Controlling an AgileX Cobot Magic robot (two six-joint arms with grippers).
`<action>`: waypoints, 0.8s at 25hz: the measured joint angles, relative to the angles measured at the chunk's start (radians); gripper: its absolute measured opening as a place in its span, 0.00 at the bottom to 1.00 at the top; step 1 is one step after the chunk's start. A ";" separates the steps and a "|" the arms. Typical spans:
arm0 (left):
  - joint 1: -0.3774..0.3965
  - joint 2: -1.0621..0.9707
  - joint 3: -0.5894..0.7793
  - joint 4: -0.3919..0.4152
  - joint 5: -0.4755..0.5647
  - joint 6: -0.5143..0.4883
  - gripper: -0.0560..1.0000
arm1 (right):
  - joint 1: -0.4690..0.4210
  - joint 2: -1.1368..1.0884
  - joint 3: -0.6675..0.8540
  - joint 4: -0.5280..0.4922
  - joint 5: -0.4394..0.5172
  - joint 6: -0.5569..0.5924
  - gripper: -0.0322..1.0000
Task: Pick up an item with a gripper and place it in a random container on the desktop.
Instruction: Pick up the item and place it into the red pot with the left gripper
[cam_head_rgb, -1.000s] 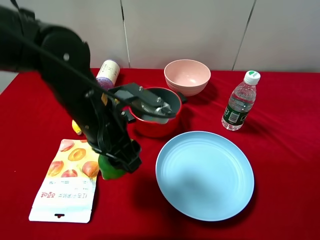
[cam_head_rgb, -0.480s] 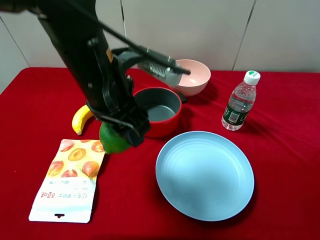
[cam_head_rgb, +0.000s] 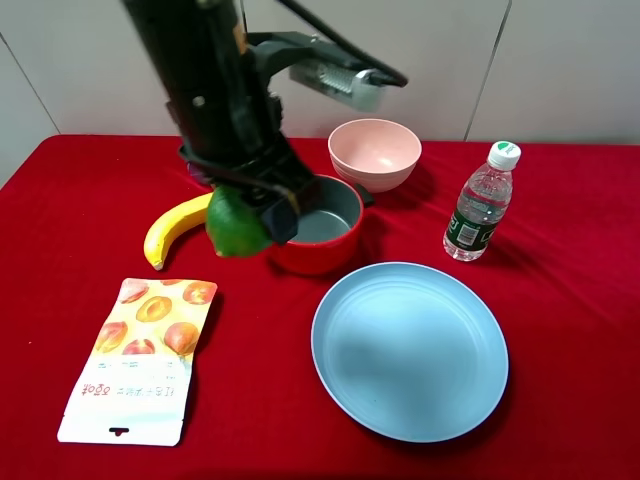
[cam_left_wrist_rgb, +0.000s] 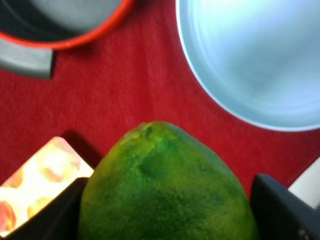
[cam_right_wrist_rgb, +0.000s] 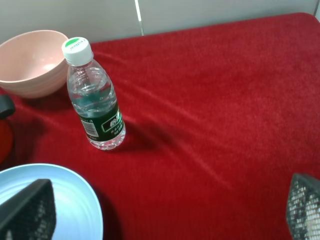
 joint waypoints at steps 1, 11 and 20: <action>0.000 0.018 -0.025 0.003 0.003 0.000 0.65 | 0.000 0.000 0.000 0.000 0.000 0.000 0.70; 0.000 0.190 -0.277 0.014 0.047 -0.001 0.65 | 0.000 0.000 0.000 0.000 0.000 0.000 0.70; 0.048 0.320 -0.511 0.019 0.088 0.007 0.65 | 0.000 0.000 0.000 0.000 0.000 0.000 0.70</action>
